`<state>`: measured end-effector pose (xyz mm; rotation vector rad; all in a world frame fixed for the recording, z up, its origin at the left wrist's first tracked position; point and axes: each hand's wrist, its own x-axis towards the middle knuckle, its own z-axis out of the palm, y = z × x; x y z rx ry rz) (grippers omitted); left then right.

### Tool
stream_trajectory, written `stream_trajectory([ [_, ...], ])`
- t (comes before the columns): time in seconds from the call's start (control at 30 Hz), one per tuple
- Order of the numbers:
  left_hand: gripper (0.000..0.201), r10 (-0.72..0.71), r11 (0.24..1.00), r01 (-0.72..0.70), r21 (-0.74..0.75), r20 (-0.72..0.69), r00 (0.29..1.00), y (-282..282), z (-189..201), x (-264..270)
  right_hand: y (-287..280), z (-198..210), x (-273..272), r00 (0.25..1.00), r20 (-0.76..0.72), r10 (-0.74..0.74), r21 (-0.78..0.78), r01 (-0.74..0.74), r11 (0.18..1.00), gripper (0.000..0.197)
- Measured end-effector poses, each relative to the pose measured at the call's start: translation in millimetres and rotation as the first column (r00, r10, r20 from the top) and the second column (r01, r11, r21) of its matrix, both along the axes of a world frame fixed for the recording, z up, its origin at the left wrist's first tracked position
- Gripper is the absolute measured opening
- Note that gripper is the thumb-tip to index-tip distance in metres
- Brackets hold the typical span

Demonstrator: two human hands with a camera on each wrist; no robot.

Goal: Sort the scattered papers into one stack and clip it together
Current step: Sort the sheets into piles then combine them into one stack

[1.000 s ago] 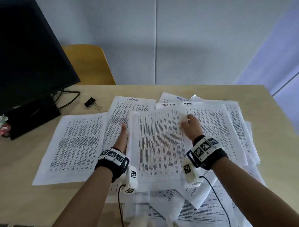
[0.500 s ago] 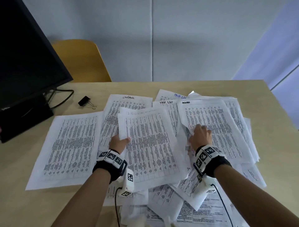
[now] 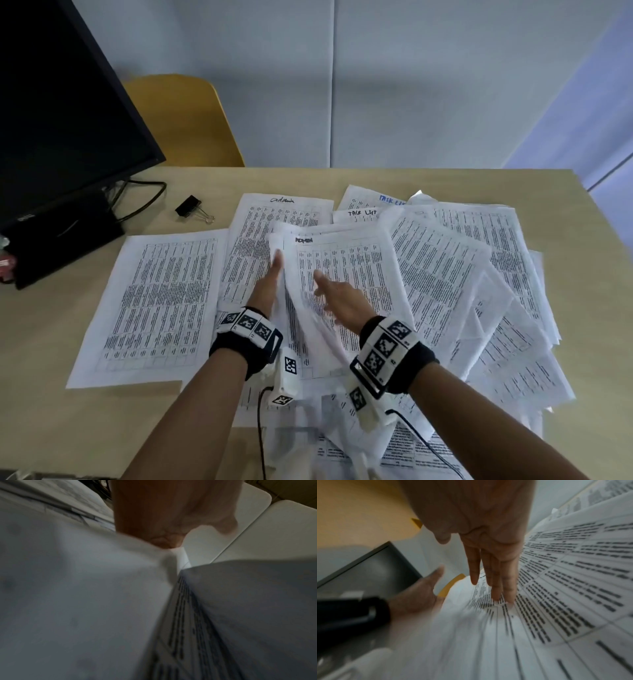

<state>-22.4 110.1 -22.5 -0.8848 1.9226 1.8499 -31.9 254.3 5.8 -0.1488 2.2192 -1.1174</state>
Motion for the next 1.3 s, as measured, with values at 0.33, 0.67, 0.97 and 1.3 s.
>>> stream_trajectory([
  [0.33, 0.039, 0.011, 0.93, 0.029, -0.366, 0.107, 0.994, 0, -23, -7, 112, -18, -42, 0.633, -0.274, -0.724, 0.341, 0.768, 0.542, 0.075],
  [0.67, 0.032, 0.01, 0.909, 0.028, -0.416, 0.09, 0.996, 9, -18, -4, 119, -23, -42, 0.58, -0.593, -0.559, 0.135, 0.756, 0.641, 0.019],
  [0.97, 0.036, -0.021, 0.913, 0.068, -0.402, 0.119, 0.993, 8, -13, 0, 93, 112, -74, 0.035, -0.657, -0.753, -0.666, 0.441, 0.601, 0.016],
  [1.3, 0.056, 0.054, 0.958, -0.007, -0.286, 0.154, 0.987, 4, 5, -4, 86, 54, -85, 0.684, -0.504, -0.527, -0.35, 0.395, 0.849, 0.015],
])
